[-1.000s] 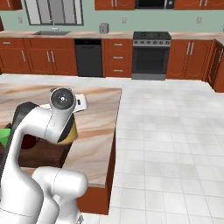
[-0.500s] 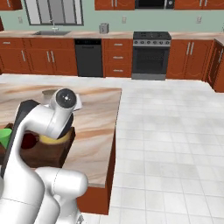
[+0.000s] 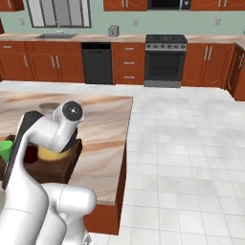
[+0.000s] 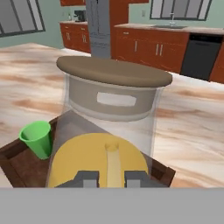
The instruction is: There is a tray on the dining counter. Grab the cup, mug, and pitcher and place them on the tray. The pitcher may be placed next to the tray if it cannot fit the tray.
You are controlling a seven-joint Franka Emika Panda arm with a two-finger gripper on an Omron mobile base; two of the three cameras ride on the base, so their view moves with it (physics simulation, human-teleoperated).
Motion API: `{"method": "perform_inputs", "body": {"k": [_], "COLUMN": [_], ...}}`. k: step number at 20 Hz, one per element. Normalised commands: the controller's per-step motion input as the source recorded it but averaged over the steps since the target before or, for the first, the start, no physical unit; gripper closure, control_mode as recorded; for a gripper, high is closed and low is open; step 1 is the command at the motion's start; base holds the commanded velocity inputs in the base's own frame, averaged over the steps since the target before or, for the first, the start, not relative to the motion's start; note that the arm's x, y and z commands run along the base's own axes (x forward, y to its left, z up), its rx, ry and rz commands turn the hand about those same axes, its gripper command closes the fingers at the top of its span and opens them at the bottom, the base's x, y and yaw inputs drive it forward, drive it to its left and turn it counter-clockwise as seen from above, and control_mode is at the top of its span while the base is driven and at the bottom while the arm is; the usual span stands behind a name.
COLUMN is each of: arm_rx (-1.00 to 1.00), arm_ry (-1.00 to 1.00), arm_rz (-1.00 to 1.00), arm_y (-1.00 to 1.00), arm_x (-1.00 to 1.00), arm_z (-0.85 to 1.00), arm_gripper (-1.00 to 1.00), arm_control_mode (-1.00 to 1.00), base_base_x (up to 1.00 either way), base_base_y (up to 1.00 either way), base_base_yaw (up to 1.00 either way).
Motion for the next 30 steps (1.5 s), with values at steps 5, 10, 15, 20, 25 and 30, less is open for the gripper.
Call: {"method": "perform_inputs", "body": {"k": [5,10,15,20,25,30], "arm_rx": [0.0,0.0,0.0,0.0,0.0,0.0], "arm_ry": [-0.03,0.0,0.0,0.0,0.0,0.0], "arm_rz": [0.08,0.09,0.09,0.06,0.04,0.03], "arm_y": [0.09,0.3,0.24,0.01,0.0,0.03], "arm_x": [0.0,0.04,0.06,0.26,0.33,0.29], "arm_z": [-0.19,-0.27,-0.24,-0.21,-0.18,-0.18], "arm_gripper": [1.0,1.0,1.0,1.0,1.0,1.0], "arm_control_mode": [-1.0,-1.0,-1.0,-1.0,-1.0,-1.0], "base_base_x": [0.0,0.0,0.0,0.0,0.0,0.0], "base_base_y": [0.0,0.0,0.0,0.0,0.0,0.0], "base_base_yaw": [0.0,0.0,0.0,0.0,0.0,0.0]}}
